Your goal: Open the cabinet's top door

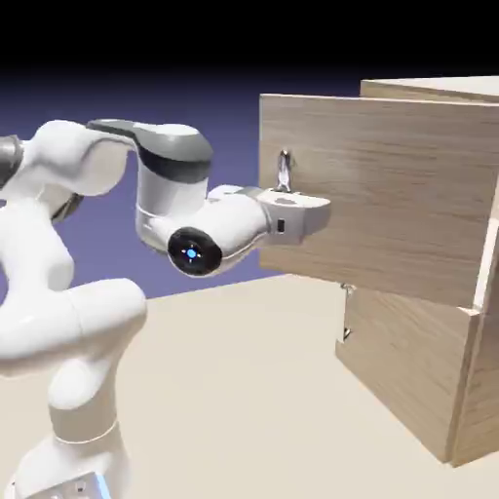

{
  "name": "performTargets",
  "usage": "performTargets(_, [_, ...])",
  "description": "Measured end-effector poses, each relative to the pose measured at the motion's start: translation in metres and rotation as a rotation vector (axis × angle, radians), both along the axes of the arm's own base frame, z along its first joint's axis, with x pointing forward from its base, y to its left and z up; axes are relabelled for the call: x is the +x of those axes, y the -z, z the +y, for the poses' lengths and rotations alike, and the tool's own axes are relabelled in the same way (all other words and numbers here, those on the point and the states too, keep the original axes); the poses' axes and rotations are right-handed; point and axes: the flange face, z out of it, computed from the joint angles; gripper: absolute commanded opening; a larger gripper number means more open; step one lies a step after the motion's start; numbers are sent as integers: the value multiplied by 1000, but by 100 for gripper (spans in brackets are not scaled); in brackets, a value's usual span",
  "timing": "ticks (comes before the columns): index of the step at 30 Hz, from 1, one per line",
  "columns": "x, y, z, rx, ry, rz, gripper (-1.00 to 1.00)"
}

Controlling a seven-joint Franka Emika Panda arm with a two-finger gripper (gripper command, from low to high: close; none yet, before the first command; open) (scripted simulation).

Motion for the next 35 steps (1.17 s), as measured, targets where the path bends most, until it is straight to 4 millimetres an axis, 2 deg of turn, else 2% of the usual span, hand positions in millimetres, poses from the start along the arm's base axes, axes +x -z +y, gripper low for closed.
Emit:
performTargets(9, [-19,0,-64,0,-189,0,-100])
performTargets(18, [-25,0,-132,0,-380,0,-100])
performTargets(25, [-21,0,-188,0,-539,0,-100])
performTargets(34, [-2,0,-256,0,-739,0,-100])
performTargets(35, [0,0,-260,0,-751,0,100])
